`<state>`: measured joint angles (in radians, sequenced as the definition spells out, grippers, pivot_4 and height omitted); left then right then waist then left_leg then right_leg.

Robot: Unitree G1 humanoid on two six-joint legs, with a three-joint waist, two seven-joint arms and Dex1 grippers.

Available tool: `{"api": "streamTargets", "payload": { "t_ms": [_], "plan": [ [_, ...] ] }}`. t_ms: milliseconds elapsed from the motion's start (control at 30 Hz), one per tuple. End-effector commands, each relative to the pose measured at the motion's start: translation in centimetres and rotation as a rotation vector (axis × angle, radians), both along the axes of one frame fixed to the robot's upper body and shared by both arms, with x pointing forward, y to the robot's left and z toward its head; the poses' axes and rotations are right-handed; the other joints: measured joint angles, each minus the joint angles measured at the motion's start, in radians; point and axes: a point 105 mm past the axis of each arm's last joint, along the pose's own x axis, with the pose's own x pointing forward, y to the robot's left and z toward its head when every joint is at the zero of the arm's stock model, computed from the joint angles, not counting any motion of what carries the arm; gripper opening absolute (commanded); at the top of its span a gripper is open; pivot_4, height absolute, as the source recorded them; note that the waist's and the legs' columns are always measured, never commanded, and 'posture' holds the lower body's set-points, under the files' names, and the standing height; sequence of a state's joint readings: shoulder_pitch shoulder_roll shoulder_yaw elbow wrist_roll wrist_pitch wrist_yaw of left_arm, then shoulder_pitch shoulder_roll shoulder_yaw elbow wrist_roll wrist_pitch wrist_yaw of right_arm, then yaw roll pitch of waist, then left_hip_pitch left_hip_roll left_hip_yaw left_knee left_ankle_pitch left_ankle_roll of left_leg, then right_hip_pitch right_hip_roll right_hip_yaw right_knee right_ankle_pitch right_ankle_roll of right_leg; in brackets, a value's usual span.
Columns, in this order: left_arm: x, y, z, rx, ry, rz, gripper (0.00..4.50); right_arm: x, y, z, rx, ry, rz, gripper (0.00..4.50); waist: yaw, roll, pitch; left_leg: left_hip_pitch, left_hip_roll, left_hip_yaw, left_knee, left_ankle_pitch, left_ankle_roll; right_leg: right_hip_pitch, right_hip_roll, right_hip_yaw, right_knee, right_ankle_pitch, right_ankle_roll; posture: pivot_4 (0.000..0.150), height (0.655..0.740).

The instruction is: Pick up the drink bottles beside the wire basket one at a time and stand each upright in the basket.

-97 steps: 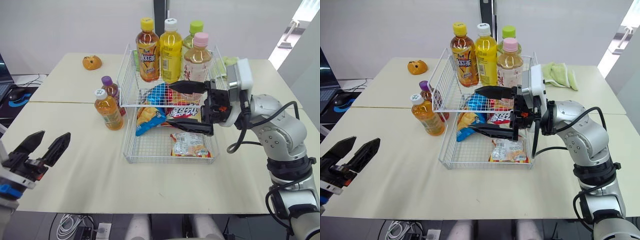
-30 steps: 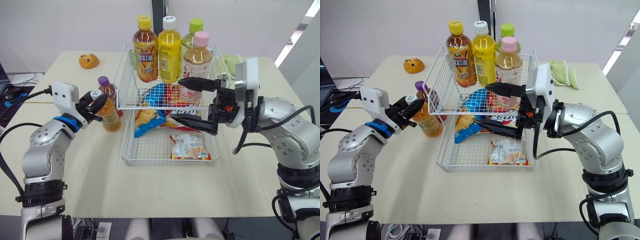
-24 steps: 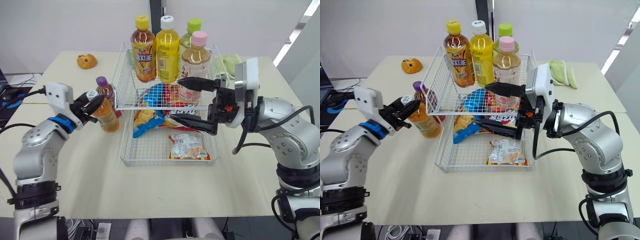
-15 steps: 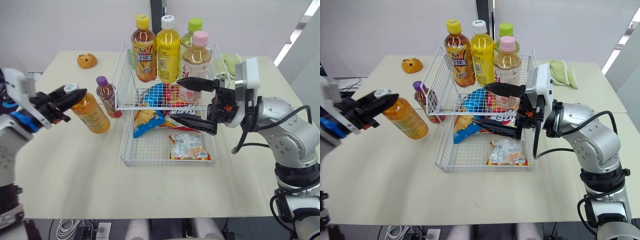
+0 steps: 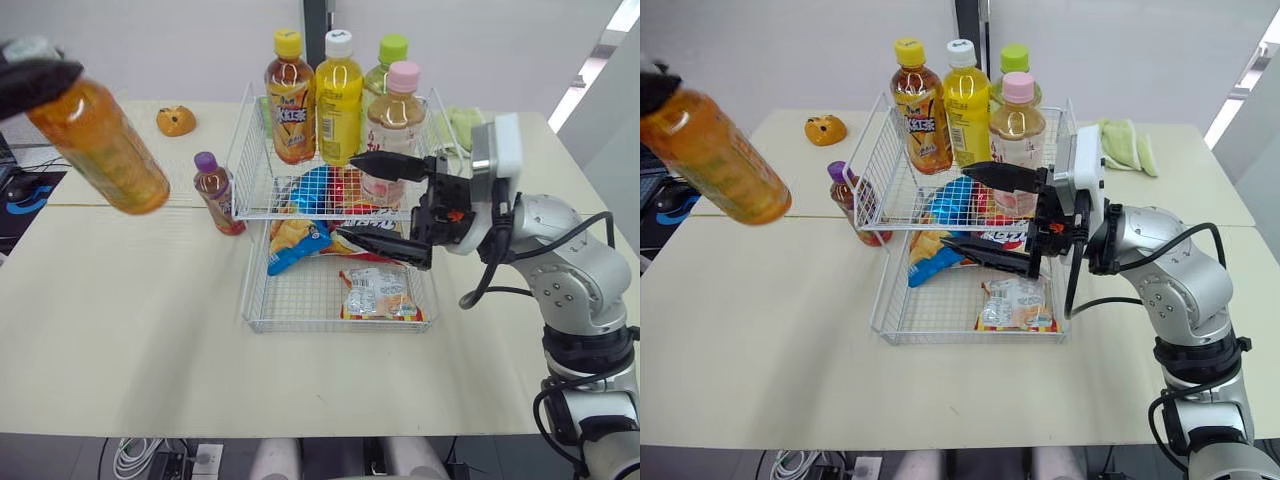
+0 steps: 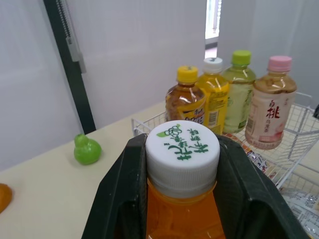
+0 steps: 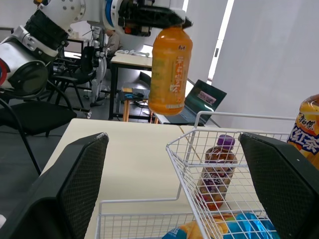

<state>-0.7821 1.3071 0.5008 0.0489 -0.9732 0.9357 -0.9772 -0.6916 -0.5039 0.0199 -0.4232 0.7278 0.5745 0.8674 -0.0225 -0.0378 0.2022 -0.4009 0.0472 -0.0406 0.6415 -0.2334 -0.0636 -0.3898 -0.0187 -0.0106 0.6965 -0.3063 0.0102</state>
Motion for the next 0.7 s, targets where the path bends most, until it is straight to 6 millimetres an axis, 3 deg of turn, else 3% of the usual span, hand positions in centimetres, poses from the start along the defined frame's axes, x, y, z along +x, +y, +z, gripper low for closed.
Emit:
{"api": "streamTargets", "payload": {
  "t_ms": [33, 167, 333, 700],
  "plan": [
    [-0.7, -2.0, 2.6, 0.010, -0.070, -0.104, 1.35, -0.6, -0.7, 1.1, 0.021, -0.055, -0.020, 4.50, 0.002, 0.000, 0.000, 0.000, 0.000, 0.000, 0.001, 0.000, 0.000, 0.000, 0.000, 0.000, 0.000, 0.000, 0.000, 0.150, 0.7400],
    [0.5, -5.1, 4.1, -0.003, -0.103, -0.249, 1.35, -0.7, -1.5, 1.0, 0.008, -0.067, -0.083, 4.50, 0.005, 0.000, 0.000, -0.001, 0.000, 0.001, 0.001, 0.000, 0.000, 0.000, 0.000, 0.000, 0.000, 0.000, 0.000, 0.150, 0.7400],
    [2.3, -8.4, 3.8, 0.005, -0.096, -0.392, 1.35, -0.8, -2.2, 0.9, 0.001, -0.077, -0.163, 4.50, 0.003, 0.000, 0.001, -0.001, 0.000, 0.001, 0.001, 0.000, 0.000, -0.001, 0.000, 0.001, 0.000, 0.000, 0.000, 0.150, 0.7400],
    [6.9, -14.0, -0.2, 0.087, -0.108, -0.506, 1.35, -1.6, -3.7, 0.4, -0.009, -0.066, -0.322, 4.50, -0.009, 0.001, 0.001, -0.002, 0.000, 0.001, 0.001, 0.000, 0.000, -0.002, 0.000, 0.002, 0.000, 0.000, -0.001, 0.150, 0.7400]
  ]
}}
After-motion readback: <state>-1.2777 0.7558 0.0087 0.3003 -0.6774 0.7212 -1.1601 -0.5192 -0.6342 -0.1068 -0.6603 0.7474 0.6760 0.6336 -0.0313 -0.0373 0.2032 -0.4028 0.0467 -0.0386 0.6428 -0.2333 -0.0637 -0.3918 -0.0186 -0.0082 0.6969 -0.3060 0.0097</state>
